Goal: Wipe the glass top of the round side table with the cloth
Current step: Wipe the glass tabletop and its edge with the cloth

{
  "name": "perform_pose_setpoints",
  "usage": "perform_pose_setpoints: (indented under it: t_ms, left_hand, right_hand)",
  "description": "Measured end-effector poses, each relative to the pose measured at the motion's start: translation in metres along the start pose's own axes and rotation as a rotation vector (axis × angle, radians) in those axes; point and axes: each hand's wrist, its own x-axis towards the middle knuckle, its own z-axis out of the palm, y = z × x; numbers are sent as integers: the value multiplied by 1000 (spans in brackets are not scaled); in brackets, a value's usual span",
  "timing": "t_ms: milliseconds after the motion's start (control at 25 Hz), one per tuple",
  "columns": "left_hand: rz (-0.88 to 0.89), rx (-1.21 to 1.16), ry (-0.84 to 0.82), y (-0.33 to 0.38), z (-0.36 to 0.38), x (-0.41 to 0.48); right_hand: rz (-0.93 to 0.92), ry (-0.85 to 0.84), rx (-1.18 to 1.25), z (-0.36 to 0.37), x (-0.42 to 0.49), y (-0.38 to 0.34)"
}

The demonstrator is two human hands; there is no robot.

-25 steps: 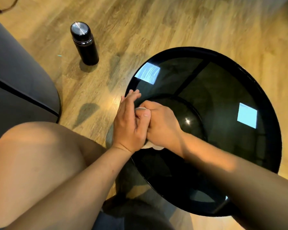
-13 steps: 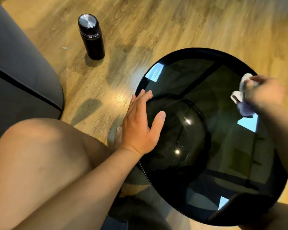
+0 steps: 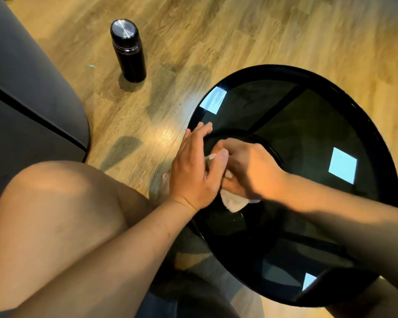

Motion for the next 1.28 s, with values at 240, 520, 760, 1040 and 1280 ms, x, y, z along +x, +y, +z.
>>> perform_pose_setpoints:
  t_ms: [240,520,760,1040,1280]
  left_hand:
    - [50,43,64,-2,3,1]
    - [28,33,68,-1,2,1]
    - [-7,-14,40,-3,3,-1]
    - [3,30,24,-2,2,0]
    - [25,42,95,1,4,2]
  right_hand:
    - [552,213,-192,-37,54,106]
    - [1193,333,-179,-79,-25,204]
    - [1492,280,-139,-89,-172,164]
    - [1247,304,-110,-79,-70,186]
    - [803,170,-77,-41,79,78]
